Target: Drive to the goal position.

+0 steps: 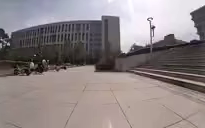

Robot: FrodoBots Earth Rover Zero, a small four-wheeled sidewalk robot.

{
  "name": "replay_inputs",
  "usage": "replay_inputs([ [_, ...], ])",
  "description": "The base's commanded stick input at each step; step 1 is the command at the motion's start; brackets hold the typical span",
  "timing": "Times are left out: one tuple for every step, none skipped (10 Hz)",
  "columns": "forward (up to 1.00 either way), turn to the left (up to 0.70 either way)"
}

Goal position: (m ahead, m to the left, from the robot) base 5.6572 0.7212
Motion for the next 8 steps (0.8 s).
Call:
replay_inputs([
  [1.0,0.4],
  [1.0,0.4],
  [1.0,0.34],
  [1.0,0.24],
  [1.0,0.07],
  [1.0,0.0],
  [1.0,0.0],
  [1.0,0.0],
])
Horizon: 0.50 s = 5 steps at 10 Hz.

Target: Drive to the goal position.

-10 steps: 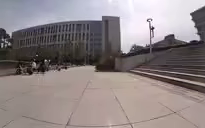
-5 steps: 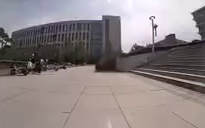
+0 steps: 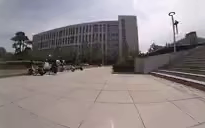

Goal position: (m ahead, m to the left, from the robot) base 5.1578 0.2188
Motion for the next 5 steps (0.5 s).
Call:
replay_inputs([
  [1.0,0.0],
  [1.0,0.0],
  [1.0,0.0],
  [1.0,0.0],
  [1.0,0.0],
])
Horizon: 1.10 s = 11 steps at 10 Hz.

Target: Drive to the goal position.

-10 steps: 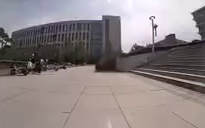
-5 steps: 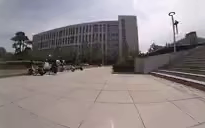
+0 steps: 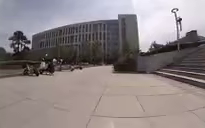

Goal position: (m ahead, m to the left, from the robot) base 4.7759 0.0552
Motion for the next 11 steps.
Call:
replay_inputs([
  [1.0,0.0],
  [1.0,0.0],
  [1.0,0.0],
  [1.0,0.0],
  [1.0,0.0],
  [1.0,0.0],
  [1.0,0.0],
  [1.0,0.0],
  [1.0,0.0],
  [1.0,0.0],
  [1.0,0.0],
])
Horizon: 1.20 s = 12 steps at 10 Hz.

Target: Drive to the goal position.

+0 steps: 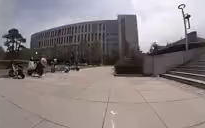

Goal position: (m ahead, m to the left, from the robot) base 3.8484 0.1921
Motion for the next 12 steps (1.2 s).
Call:
replay_inputs([
  [1.0,0.0],
  [1.0,0.0],
  [1.0,0.0],
  [1.0,0.0],
  [1.0,0.0],
  [1.0,0.0],
  [1.0,0.0],
  [1.0,0.0],
  [1.0,0.0],
  [1.0,-0.03],
  [1.0,-0.03],
  [1.0,-0.04],
])
